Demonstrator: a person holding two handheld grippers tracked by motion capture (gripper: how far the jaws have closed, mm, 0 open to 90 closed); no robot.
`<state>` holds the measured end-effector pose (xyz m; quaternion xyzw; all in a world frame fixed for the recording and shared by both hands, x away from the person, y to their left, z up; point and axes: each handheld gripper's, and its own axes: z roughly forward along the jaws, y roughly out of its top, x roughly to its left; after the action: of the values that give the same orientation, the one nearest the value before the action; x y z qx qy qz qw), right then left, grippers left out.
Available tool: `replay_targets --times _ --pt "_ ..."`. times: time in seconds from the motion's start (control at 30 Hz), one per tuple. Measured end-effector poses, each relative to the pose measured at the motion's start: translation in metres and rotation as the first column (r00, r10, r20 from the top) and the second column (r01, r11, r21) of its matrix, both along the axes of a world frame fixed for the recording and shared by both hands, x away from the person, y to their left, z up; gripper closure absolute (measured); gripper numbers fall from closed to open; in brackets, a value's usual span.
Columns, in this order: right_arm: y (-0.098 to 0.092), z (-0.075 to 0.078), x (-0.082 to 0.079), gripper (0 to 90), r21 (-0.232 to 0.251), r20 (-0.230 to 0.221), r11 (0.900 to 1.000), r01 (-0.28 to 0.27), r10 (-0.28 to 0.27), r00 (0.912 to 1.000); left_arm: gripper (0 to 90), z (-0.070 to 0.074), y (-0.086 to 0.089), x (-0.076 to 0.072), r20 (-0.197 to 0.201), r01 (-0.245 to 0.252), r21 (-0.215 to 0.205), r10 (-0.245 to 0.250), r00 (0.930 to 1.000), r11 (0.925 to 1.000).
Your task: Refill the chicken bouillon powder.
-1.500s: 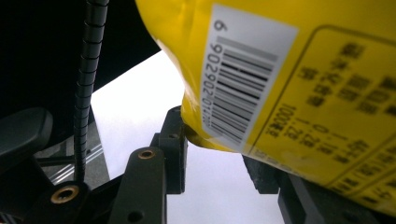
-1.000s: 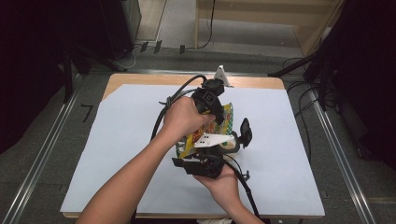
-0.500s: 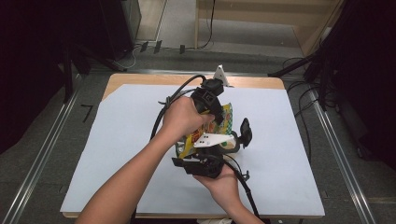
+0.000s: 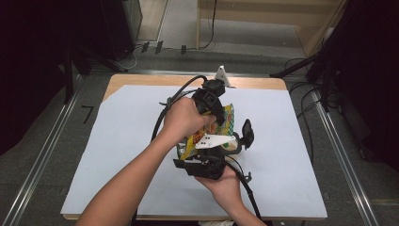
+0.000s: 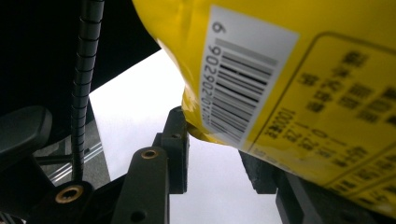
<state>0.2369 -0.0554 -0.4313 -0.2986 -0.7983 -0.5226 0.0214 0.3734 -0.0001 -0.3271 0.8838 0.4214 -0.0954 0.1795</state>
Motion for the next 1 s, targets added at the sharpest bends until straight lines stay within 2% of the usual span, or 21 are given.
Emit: replay_targets --times 1.0 --pt "0.0002 -0.0005 -0.0013 65.9 -0.022 0.002 1.0 0.01 -0.01 0.9999 85.3 -0.003 -0.0008 -0.0009 0.006 0.014 0.012 -0.014 0.9999 0.9998"
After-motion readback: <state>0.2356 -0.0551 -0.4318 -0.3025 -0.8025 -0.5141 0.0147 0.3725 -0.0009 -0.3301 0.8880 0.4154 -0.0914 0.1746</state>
